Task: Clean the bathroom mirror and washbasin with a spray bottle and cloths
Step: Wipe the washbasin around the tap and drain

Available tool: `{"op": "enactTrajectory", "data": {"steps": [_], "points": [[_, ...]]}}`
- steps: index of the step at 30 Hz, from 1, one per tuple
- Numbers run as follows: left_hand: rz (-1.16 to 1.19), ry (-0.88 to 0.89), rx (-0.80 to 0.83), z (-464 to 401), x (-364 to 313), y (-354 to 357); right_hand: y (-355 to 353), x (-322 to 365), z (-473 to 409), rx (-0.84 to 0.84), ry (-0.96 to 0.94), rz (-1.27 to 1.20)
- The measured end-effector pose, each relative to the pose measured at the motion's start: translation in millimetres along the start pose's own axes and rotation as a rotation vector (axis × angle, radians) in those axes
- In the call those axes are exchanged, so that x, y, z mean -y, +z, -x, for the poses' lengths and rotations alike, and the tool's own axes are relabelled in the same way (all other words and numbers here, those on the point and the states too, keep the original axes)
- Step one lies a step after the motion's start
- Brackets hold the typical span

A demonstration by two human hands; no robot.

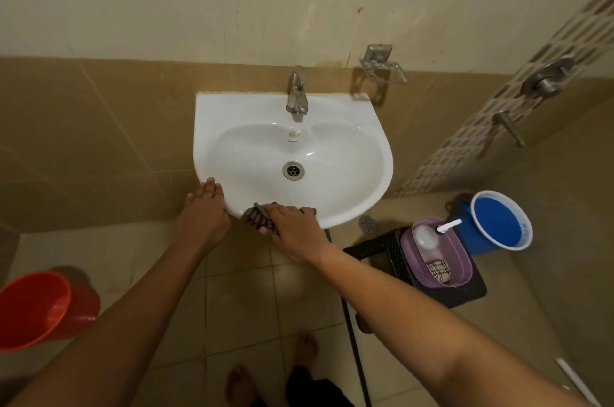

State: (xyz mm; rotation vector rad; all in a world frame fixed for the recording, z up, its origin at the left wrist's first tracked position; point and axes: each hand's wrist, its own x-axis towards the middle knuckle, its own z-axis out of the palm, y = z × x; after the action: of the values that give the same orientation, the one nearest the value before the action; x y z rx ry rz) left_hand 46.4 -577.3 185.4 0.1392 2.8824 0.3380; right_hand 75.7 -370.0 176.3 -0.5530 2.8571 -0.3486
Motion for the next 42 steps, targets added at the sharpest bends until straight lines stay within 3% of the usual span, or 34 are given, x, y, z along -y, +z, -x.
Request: {"op": "enactTrajectory", "data": {"steps": [6,12,18,22,25,35,38,42], "points": [[0.053,-0.051,-0.011,-0.4,-10.4,3.0,-21.1,-67.4,40.6,-0.006,0.012,0.105],[0.09,-0.107,-0.094,-0.2,-23.6,15.5,-37.0,-133.9,52.4,-0.05,0.161,0.06],[0.018,-0.142,-0.103,-20.2,-23.0,19.0,-63.5,-209.1,25.1,0.006,0.226,0.062],[0.024,-0.198,-0.112,-39.7,-22.4,18.5,-75.3,-256.4,-13.7,0.131,0.299,0.069],[0.024,-0.241,-0.13,-49.3,-21.1,22.3,-83.2,-283.3,-45.9,0.182,0.225,0.176],[-0.012,-0.326,-0.136,-55.8,-30.8,27.0,-85.0,-294.1,-108.7,0.14,-0.182,0.602],[-0.031,-0.323,-0.113,-58.8,-29.0,22.6,-71.8,-284.8,-98.4,0.25,-0.138,0.585],[-0.041,-0.303,-0.086,-67.7,-22.5,14.2,-49.2,-244.4,-77.3,0.459,0.02,0.321]]}}
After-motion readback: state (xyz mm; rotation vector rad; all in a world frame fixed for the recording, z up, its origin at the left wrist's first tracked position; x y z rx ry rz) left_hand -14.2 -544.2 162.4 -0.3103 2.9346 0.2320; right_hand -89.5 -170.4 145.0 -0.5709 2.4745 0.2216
